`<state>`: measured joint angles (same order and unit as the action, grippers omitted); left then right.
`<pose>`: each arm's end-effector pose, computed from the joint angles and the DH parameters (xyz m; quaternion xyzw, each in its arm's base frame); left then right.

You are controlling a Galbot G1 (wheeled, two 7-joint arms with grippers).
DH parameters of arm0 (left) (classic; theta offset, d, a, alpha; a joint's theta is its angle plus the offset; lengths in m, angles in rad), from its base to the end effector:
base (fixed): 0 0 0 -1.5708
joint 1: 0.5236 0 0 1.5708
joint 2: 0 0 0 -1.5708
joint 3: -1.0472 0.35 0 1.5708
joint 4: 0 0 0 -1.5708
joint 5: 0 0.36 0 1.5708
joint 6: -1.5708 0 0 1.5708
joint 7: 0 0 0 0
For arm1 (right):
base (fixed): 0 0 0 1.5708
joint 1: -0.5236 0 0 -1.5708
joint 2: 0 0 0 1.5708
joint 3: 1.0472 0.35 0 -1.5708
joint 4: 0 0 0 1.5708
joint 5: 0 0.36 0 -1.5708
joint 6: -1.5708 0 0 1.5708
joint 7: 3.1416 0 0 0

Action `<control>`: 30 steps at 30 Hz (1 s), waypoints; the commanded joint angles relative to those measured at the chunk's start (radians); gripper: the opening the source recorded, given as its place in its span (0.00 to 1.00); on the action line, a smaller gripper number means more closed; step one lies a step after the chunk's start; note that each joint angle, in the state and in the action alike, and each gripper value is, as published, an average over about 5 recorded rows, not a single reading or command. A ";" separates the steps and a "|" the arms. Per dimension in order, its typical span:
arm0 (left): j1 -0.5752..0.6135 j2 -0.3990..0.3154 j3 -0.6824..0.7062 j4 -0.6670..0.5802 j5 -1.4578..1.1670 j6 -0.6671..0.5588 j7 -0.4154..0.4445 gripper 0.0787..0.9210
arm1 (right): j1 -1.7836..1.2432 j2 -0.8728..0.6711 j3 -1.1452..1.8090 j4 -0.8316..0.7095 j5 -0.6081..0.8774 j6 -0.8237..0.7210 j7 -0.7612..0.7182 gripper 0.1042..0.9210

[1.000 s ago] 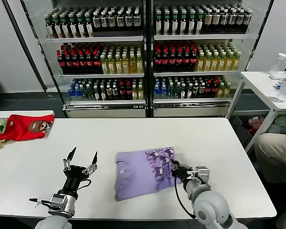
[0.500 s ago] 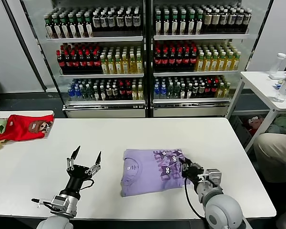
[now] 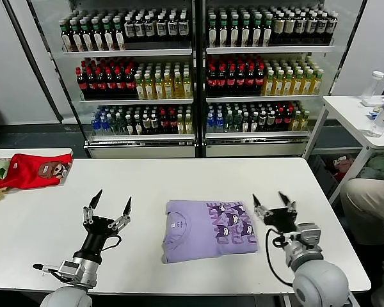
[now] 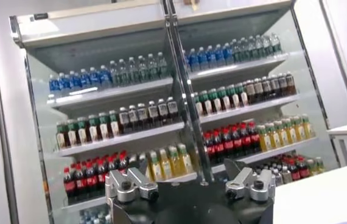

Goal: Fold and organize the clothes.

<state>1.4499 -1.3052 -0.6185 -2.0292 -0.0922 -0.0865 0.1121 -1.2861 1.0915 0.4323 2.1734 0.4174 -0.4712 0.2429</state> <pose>0.2267 0.0796 -0.2879 0.0737 0.9900 0.0975 0.0709 0.2534 -0.0433 -0.2078 0.0448 -0.9935 0.0470 0.0938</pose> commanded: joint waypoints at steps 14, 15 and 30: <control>-0.062 0.005 -0.006 0.055 -0.053 -0.044 0.128 0.88 | -0.005 0.027 0.133 -0.103 -0.338 0.203 -0.110 0.88; -0.069 0.008 -0.006 0.062 -0.052 -0.044 0.125 0.88 | -0.003 0.028 0.132 -0.103 -0.340 0.198 -0.111 0.88; -0.139 0.018 0.017 0.124 -0.046 -0.043 0.118 0.88 | 0.033 0.038 0.114 -0.128 -0.350 0.189 -0.138 0.88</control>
<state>1.3496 -1.2912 -0.6052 -1.9383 -0.1349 -0.1282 0.2224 -1.2678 1.1255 0.5454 2.0615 0.0987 -0.2939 0.1194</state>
